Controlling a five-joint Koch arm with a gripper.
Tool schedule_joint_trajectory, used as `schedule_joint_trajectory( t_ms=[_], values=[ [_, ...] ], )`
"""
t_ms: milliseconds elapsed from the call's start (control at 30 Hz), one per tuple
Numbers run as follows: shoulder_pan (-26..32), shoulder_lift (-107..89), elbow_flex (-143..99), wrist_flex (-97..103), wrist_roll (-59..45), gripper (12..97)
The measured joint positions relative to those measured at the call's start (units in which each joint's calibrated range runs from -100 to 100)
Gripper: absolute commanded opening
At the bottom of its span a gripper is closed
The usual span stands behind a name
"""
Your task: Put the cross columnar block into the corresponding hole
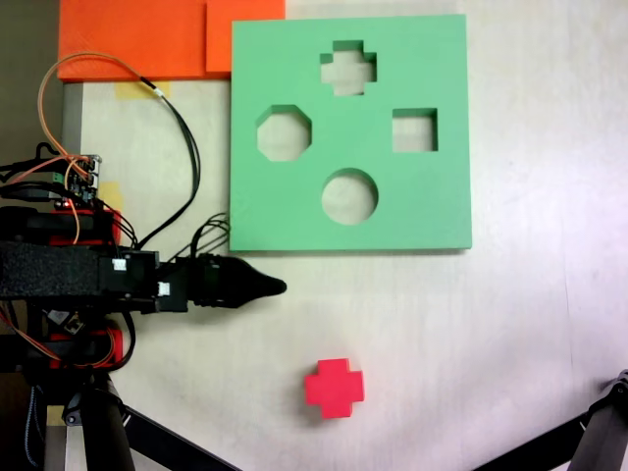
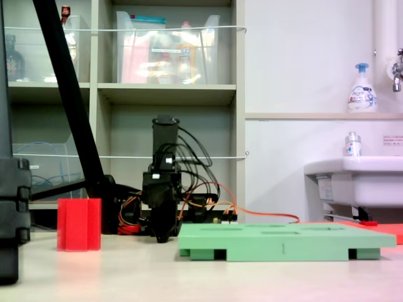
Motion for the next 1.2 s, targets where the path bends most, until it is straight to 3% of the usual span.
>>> schedule_joint_trajectory(
  t_ms=[233,433,667,933,967,1067,1200],
  values=[
    [-3.6,0.0,0.0,-0.1,4.9,47.3],
    [-8.9,0.0,0.8,-1.5,19.3,43.2],
    [-7.3,0.1,39.1,-54.8,33.6,40.5],
    [-5.5,0.1,62.9,-72.0,38.3,38.8],
    [-5.5,0.4,65.2,-73.4,38.3,39.9],
    [-6.3,10.8,75.9,-79.9,38.3,58.4],
    [-7.2,33.1,91.0,-91.6,37.3,77.1]
  ],
)
